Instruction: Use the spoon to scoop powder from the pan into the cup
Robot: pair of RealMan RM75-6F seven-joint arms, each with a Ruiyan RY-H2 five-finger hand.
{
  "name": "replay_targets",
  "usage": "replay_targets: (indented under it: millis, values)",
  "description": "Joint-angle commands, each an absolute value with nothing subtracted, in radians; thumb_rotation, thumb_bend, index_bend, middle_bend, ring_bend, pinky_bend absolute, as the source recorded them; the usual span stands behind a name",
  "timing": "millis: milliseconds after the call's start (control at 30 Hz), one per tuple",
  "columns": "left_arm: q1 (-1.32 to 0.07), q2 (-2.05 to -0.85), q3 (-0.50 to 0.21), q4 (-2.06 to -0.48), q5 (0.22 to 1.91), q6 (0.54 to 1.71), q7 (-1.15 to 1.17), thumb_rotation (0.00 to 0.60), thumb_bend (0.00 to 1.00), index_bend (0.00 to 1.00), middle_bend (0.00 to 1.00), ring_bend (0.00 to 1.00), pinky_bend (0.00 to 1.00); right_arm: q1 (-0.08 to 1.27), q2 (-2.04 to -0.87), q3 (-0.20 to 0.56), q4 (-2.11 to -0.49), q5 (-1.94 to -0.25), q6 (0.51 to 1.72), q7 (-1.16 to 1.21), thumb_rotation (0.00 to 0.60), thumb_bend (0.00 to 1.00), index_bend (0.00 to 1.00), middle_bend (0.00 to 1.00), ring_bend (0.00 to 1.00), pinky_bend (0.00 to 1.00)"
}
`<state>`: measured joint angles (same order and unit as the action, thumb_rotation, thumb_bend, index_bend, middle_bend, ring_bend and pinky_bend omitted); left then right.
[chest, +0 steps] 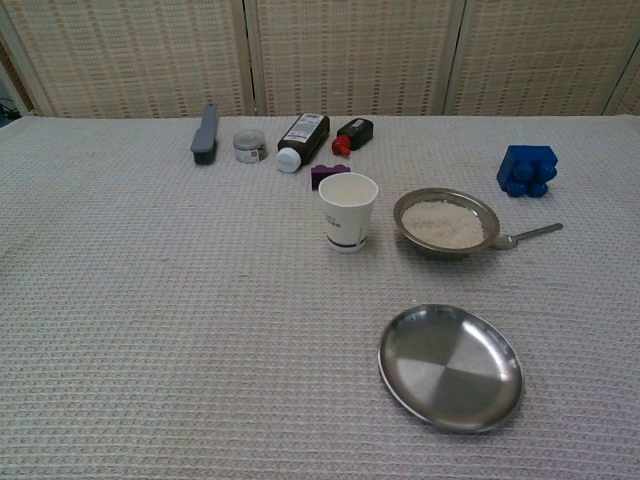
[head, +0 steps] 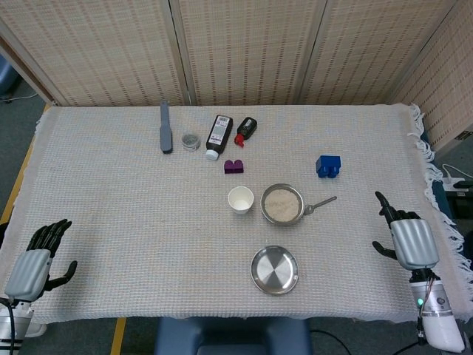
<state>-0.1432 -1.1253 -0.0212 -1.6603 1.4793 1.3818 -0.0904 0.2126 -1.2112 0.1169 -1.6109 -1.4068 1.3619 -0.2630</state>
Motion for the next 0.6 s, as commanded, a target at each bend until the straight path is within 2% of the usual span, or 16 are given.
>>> replay_targets:
  millis: [33,200,300,600]
  values:
    - [-0.146,-1.124,-0.022,-1.662,1.475,1.376,-0.093,0.600,0.41,0.00,0.00,0.00,0.00,0.293,-1.258,0.154,-1.530,-1.304,1.220,-0.310,0.600,0.07,0.38,0.90,0.99,1.00]
    - [-0.147,-1.116,-0.022,-1.670,1.464,1.364,-0.108,0.600,0.41,0.00,0.00,0.00,0.00,0.377,-1.329,0.187,-1.440,-1.187,1.093,-0.391,0.600,0.14,0.44,0.95,1.00,1.00]
    - [-0.147,-1.112,-0.022,-1.673,1.459,1.360,-0.117,0.600,0.41,0.00,0.00,0.00,0.00,0.422,-1.371,0.205,-1.394,-1.137,1.047,-0.427,0.600,0.21,0.49,0.96,1.00,1.00]
    - [-0.154,-1.097,-0.023,-1.681,1.441,1.333,-0.143,0.600,0.41,0.00,0.00,0.00,0.00,0.545,-1.500,0.238,-1.260,-1.008,0.953,-0.544,0.600,0.29,0.49,0.96,1.00,1.00]
